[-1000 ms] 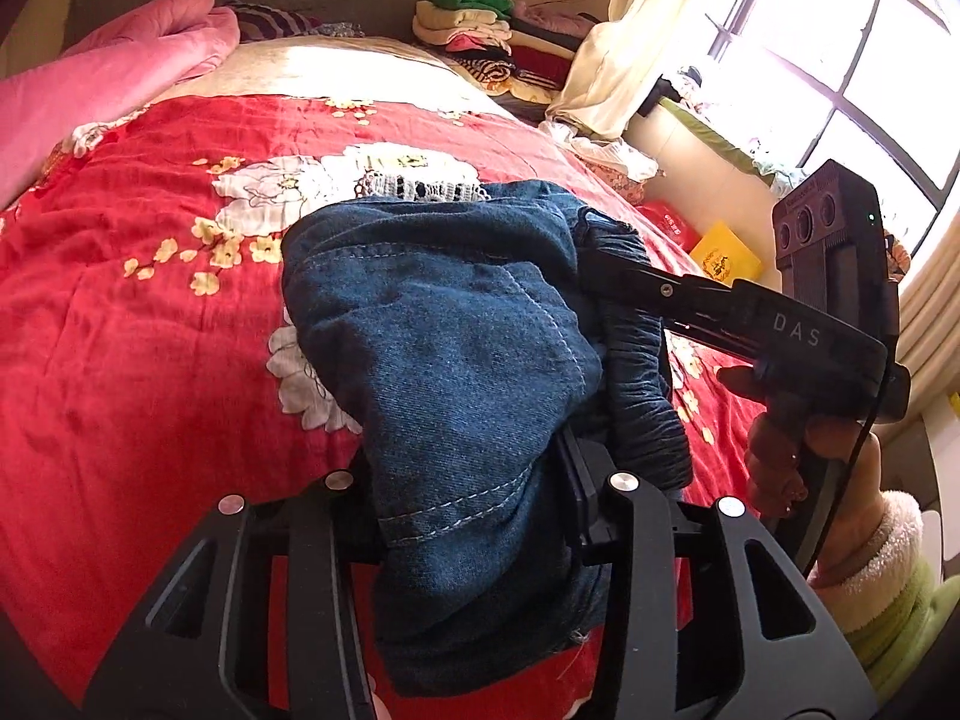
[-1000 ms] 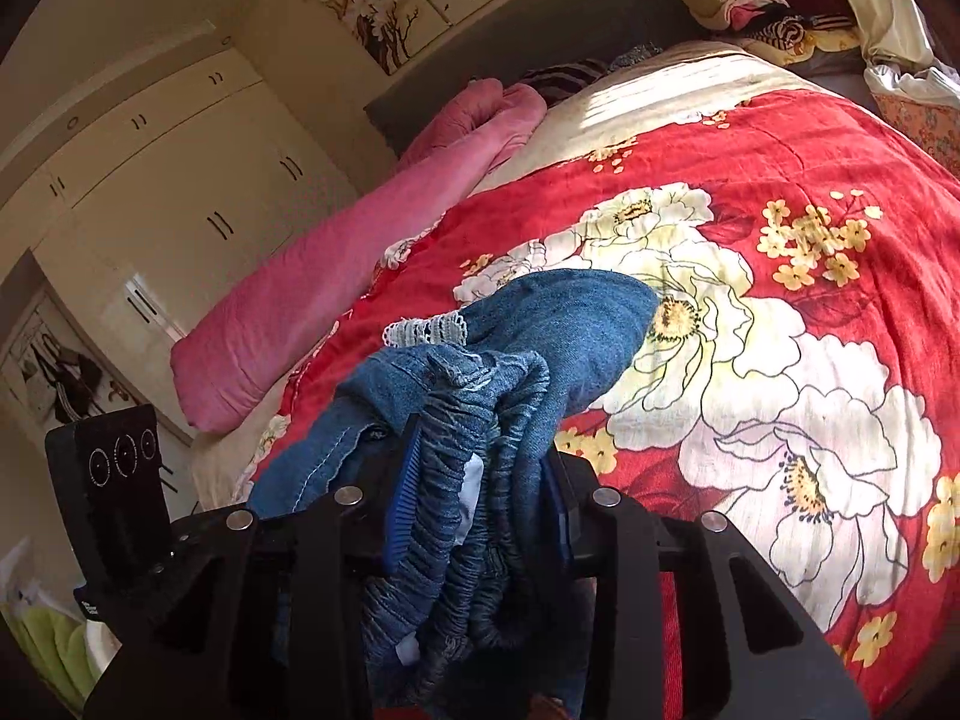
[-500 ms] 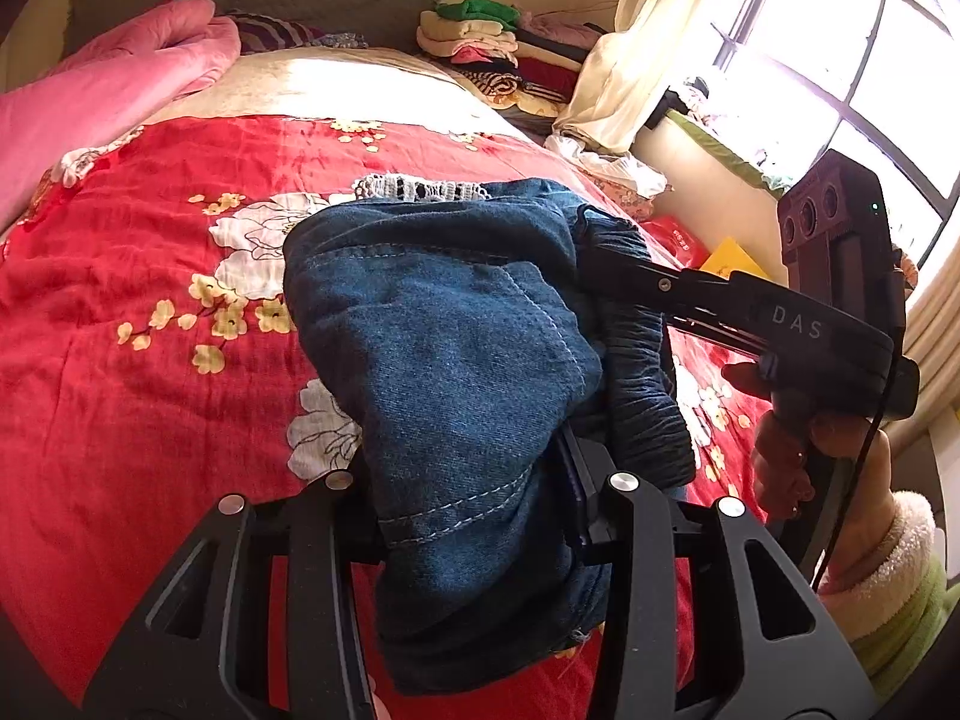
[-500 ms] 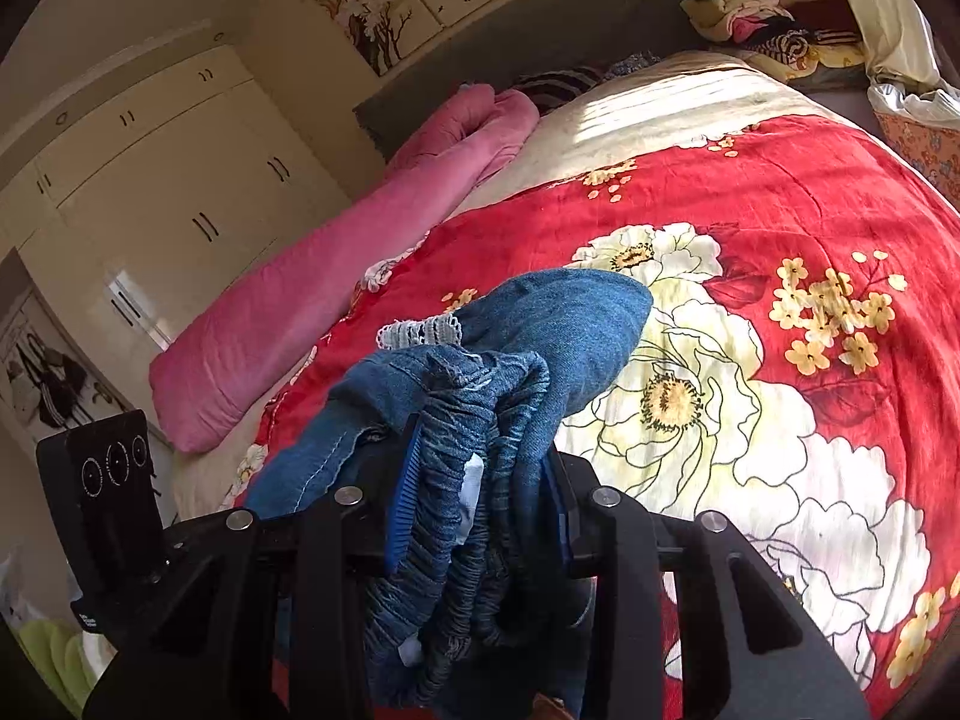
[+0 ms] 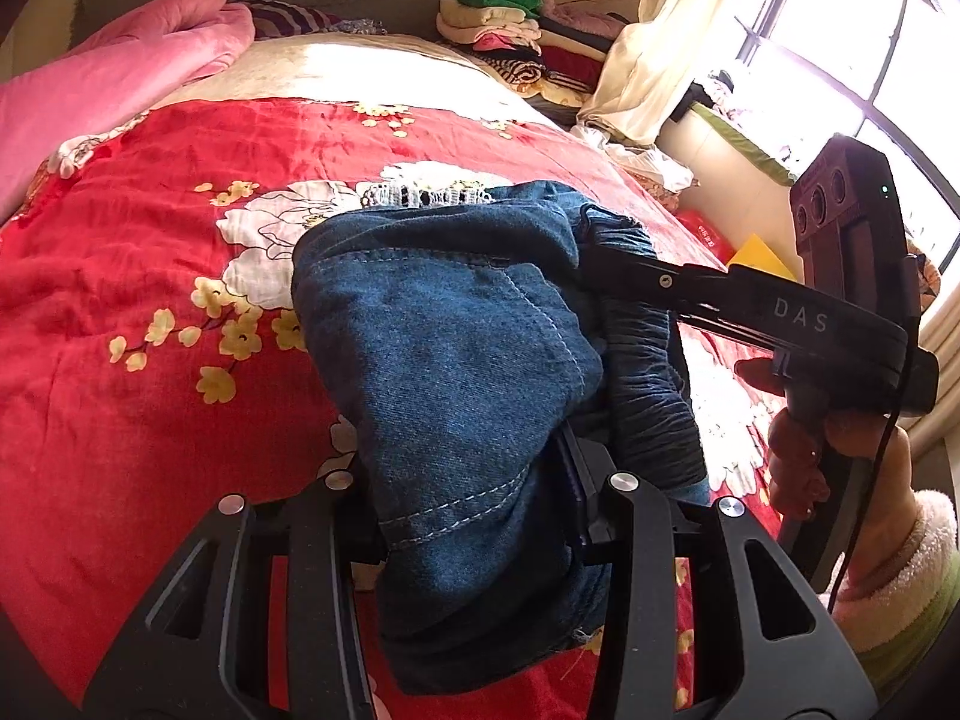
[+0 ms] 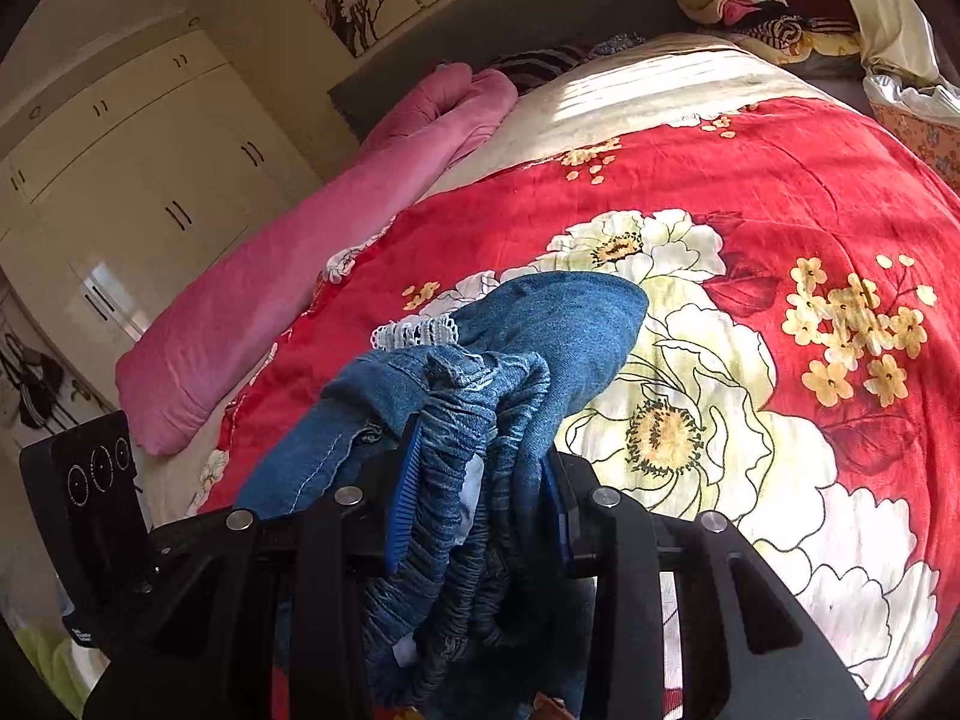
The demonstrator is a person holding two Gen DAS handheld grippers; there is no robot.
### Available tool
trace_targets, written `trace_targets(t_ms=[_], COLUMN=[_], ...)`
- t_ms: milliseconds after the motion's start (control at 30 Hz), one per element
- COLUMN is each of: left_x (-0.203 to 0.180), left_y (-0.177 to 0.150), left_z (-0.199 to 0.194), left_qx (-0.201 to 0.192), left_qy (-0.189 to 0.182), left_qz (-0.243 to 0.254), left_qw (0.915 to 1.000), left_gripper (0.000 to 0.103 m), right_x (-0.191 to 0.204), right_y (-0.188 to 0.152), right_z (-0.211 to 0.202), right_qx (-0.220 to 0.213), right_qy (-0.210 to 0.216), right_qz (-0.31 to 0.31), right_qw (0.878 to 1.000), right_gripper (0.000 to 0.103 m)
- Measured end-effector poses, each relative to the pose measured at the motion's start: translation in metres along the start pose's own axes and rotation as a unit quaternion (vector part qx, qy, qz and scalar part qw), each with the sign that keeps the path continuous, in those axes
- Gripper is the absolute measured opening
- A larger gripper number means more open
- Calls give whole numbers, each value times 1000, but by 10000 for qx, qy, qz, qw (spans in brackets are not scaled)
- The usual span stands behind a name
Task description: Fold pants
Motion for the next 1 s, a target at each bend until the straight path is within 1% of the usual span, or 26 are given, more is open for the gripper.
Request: trace_targets(t_ms=[167, 233, 267, 333, 400, 433, 500, 567, 867, 1000], left_x=[4, 6, 7, 10, 13, 14, 15, 16, 15, 14], left_y=[-8, -11, -13, -17, -20, -21, -24, -26, -34, -35], left_z=[13, 15, 17, 20, 22, 23, 24, 25, 22, 20], left_qx=[141, 169, 187, 229, 275, 293, 304, 314, 321, 320], left_qy=[28, 44, 48, 57, 32, 21, 8, 26, 3, 8], left_qz=[-83, -114, -125, -164, -231, -262, -275, -275, -269, -284], left_qw=[9999, 9998, 9997, 9996, 9993, 9992, 9992, 9991, 9991, 9991], left_gripper=[33, 38, 40, 47, 51, 53, 56, 60, 65, 66], right_x=[-18, -24, -27, -32, -36, -37, -39, -42, -42, -37], right_y=[-6, -8, -8, -9, -11, -13, -15, -17, -25, -22], right_z=[12, 14, 15, 14, 12, 11, 8, 4, -12, -20], right_qx=[98, 119, 114, 112, 81, 71, 56, 17, -88, -187], right_qy=[-77, -113, -153, -225, -274, -306, -338, -406, -504, -461], right_qz=[257, 366, 403, 441, 505, 527, 525, 545, 592, 598], right_qw=[9996, 9992, 9990, 9987, 9983, 9981, 9980, 9977, 9969, 9970], right_gripper=[34, 36, 42, 48, 54, 60, 61, 71, 81, 83])
Point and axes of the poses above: each gripper's, at about its wrist camera, not at the fingertips, and z roughly the way its jaws point, x to its left, y to its top, the point moved 6 cm from there along z, roughly the way its jaws point, and after that the axes turned 15 degrees about y, right-handed, at the moved point
